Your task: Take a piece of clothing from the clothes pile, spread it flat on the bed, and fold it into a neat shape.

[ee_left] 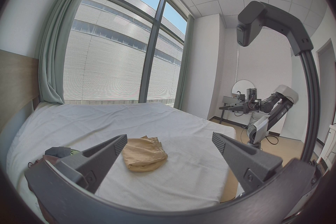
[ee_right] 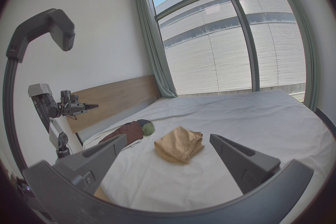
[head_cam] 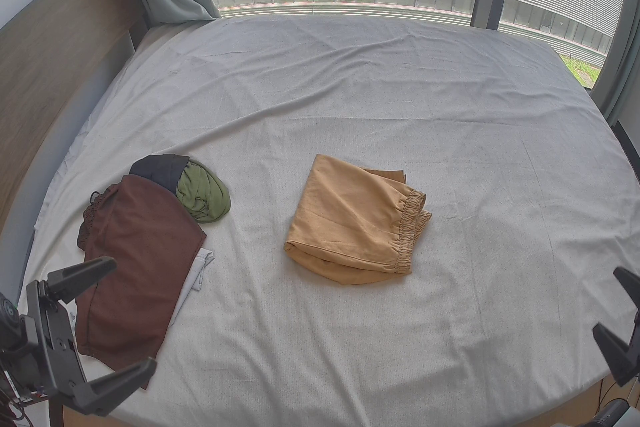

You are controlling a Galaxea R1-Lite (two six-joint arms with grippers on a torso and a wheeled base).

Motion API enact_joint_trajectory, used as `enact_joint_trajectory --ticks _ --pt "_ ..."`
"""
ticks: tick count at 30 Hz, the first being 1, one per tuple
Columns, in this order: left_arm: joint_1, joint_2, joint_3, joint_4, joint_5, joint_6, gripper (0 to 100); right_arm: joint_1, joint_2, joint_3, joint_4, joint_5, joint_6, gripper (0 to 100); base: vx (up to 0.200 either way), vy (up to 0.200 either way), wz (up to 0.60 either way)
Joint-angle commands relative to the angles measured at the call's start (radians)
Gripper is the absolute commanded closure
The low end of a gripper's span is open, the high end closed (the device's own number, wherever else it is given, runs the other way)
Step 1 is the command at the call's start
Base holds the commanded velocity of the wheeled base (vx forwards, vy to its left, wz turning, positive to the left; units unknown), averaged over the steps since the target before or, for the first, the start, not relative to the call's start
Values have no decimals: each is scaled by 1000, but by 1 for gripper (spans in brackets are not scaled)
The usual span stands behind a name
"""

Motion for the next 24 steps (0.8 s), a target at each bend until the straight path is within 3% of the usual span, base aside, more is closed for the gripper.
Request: enact_joint_trajectory --ticks 1,6,8,9,16,20,23,24 --pt "50 -316 17 222 13 11 0 -54 -472 -88 400 -1 -1 0 0 0 0" --pt "118 -460 17 398 14 8 0 -113 -541 22 418 -23 -50 0 0 0 0" --pt "149 -515 16 456 14 2 0 -109 -541 31 464 -72 -133 0 0 0 0" --pt "170 -564 16 504 16 -7 0 -108 -541 31 507 -132 -153 0 0 0 0" --pt "339 -843 13 826 16 -21 0 -113 -541 31 562 -414 -147 0 0 0 0" --pt "394 -946 16 983 20 -15 0 -113 -541 31 561 -452 -170 0 0 0 0" --pt "394 -946 16 1007 48 -20 0 -113 -541 31 562 -477 -165 0 0 0 0" --pt "394 -946 16 1007 126 -21 0 -113 -541 31 562 -508 -159 0 0 0 0"
